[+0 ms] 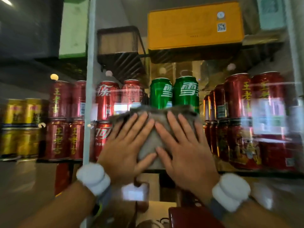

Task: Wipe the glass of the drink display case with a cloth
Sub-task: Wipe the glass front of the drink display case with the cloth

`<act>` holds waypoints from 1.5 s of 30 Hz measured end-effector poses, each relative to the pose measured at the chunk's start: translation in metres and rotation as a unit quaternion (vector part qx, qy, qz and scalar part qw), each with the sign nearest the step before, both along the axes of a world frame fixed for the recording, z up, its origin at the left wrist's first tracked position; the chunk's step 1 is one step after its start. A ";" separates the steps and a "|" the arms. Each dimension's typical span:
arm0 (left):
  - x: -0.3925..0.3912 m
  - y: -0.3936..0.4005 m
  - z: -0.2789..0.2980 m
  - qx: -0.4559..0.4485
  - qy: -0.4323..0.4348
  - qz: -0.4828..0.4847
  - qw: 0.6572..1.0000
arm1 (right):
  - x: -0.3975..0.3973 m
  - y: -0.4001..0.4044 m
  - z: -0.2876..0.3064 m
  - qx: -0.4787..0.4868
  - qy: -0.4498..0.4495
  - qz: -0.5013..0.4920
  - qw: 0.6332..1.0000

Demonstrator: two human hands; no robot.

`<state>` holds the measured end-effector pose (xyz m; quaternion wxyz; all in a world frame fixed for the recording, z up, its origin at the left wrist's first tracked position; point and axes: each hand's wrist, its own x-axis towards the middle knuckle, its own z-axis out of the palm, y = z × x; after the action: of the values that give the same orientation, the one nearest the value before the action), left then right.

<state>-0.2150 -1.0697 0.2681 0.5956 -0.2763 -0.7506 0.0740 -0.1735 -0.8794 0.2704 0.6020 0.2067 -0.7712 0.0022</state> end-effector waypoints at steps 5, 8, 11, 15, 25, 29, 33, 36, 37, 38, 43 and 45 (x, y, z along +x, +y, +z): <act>-0.006 -0.025 0.085 0.024 0.040 0.028 0.999 | -0.021 -0.020 0.078 0.010 0.017 -0.081 0.997; -0.006 -0.030 0.095 0.046 0.036 0.022 0.998 | -0.027 -0.030 0.089 -0.002 0.039 -0.071 0.997; -0.004 -0.031 0.072 0.057 0.022 0.008 0.998 | -0.022 -0.033 0.073 0.012 0.030 -0.073 0.997; -0.002 -0.043 0.010 0.042 -0.016 0.010 0.999 | -0.013 -0.040 0.013 0.041 -0.018 -0.074 0.996; -0.004 -0.072 -0.092 -0.007 -0.045 0.005 0.999 | -0.014 -0.057 -0.100 0.053 -0.103 -0.035 0.993; -0.010 -0.076 -0.035 -0.007 0.000 0.015 1.000 | -0.015 -0.061 -0.042 0.050 -0.061 -0.040 0.996; -0.012 -0.073 0.037 0.004 0.029 0.022 0.999 | -0.022 -0.064 0.028 0.032 -0.017 -0.068 0.997; -0.012 -0.071 0.079 0.015 0.034 0.022 0.999 | -0.028 -0.064 0.068 0.017 0.021 -0.073 0.997; -0.013 -0.069 0.090 0.019 0.035 0.023 0.999 | -0.030 -0.063 0.077 0.010 0.028 -0.074 0.997; -0.013 -0.068 0.095 0.023 0.036 0.024 0.999 | -0.031 -0.063 0.083 0.007 0.032 -0.074 0.997; -0.012 -0.062 0.086 0.050 0.038 0.011 0.998 | -0.030 -0.061 0.083 0.019 0.036 -0.075 0.996; -0.011 -0.057 0.073 0.056 0.032 0.008 0.998 | -0.027 -0.057 0.073 0.024 0.026 -0.073 0.997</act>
<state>-0.2258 -1.1270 0.3414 0.6336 -0.2336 -0.7361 0.0455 -0.2008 -0.9364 0.3434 0.6151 0.1647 -0.7683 -0.0656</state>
